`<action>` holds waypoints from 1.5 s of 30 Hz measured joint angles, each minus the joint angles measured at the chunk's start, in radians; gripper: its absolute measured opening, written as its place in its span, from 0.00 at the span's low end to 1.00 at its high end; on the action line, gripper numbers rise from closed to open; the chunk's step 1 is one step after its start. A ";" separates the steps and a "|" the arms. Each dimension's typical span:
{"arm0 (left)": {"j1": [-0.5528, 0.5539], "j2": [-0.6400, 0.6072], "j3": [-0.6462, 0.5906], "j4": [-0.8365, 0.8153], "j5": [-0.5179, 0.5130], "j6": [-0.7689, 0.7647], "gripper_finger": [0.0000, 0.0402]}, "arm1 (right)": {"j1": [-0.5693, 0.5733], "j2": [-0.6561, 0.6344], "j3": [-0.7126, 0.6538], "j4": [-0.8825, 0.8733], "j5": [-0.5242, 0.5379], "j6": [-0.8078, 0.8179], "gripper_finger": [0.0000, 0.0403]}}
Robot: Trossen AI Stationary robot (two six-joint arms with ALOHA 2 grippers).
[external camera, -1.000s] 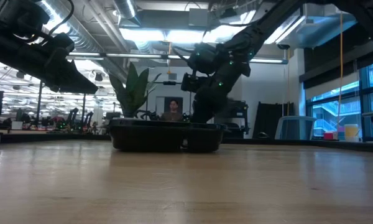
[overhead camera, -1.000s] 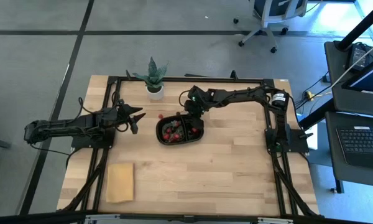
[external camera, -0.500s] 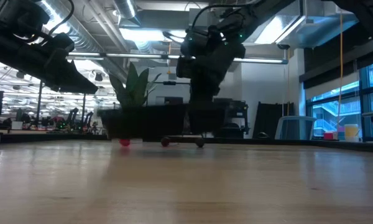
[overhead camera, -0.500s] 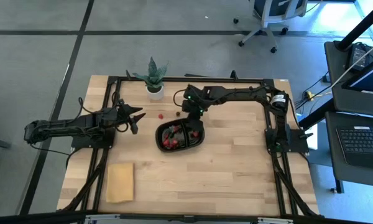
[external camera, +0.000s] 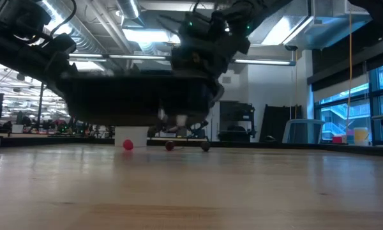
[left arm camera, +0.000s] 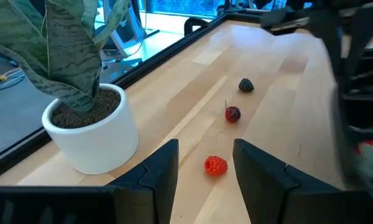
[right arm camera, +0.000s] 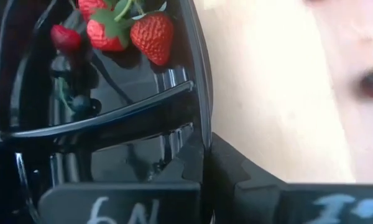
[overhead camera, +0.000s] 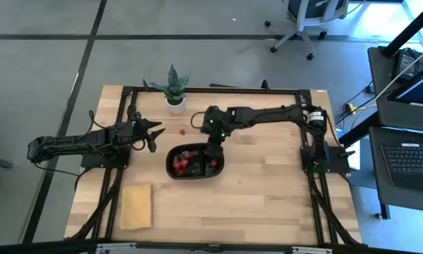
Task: Pick and placing Produce into tupperware
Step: Move the black bin to the middle left of the table
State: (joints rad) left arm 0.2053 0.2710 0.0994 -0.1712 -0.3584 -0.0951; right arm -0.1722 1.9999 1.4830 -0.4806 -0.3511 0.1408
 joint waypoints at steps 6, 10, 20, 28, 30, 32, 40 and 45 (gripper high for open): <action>0.000 0.000 0.000 0.000 0.000 0.001 0.37 | 0.075 0.000 -0.007 0.026 0.095 0.082 0.02; 0.000 0.000 0.000 0.000 0.000 0.001 0.37 | 0.097 -0.001 -0.059 0.100 0.104 0.172 0.02; 0.000 0.000 0.000 -0.001 0.000 0.001 0.37 | 0.150 -0.001 -0.170 0.202 0.227 0.254 0.02; 0.000 0.000 0.000 -0.001 0.001 0.001 0.37 | 0.153 -0.001 -0.198 0.232 0.272 0.277 0.02; 0.000 0.000 0.000 -0.001 0.001 0.001 0.37 | 0.153 -0.001 -0.198 0.231 0.272 0.276 0.03; 0.000 0.000 0.000 -0.001 0.001 0.001 0.37 | 0.153 -0.001 -0.198 0.226 0.272 0.273 0.06; 0.000 0.000 0.000 -0.001 0.001 0.001 0.37 | 0.160 -0.001 -0.199 0.224 0.272 0.195 0.11; 0.000 0.000 0.000 -0.001 0.001 0.001 0.37 | 0.162 -0.001 -0.199 0.224 0.272 0.186 0.12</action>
State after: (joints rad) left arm 0.2052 0.2710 0.0994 -0.1719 -0.3576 -0.0940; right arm -0.0103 1.9991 1.2842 -0.2563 -0.0795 0.3272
